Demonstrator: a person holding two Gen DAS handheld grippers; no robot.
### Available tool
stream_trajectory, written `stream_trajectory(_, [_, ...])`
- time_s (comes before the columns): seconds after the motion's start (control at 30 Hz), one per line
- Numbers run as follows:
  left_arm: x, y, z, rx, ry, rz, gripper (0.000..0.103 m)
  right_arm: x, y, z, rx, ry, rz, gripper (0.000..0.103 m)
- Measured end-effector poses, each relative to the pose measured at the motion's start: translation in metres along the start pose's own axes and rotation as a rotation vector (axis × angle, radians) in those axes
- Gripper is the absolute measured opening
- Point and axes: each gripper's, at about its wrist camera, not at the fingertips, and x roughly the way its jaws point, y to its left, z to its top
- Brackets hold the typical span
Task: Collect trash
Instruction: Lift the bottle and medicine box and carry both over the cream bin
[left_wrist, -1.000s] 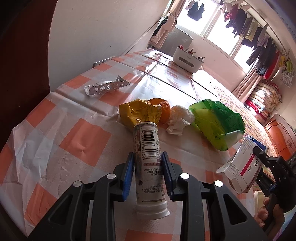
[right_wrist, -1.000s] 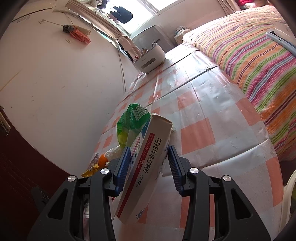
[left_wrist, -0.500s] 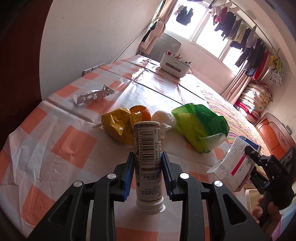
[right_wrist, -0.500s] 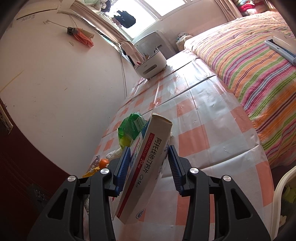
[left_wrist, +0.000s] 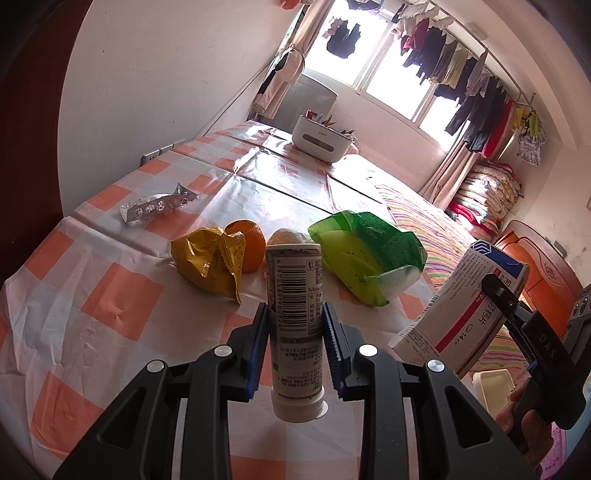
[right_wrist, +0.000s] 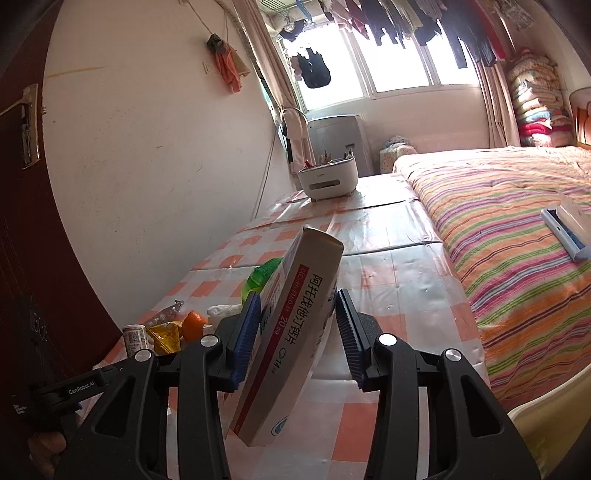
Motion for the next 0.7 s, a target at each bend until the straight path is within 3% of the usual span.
stream_trajectory(0.27, [-0.008,-0.014,-0.001,0.044,-0.045,-0.066,0.028,-0.006,0.004,0.0,-0.031,-0.018,0.001,0.041])
stream_trajectory(0.7, [0.0,-0.047,-0.012,0.133,-0.026,-0.107,0.028,-0.016,-0.004,0.001,-0.022,-0.022,-0.015,0.041])
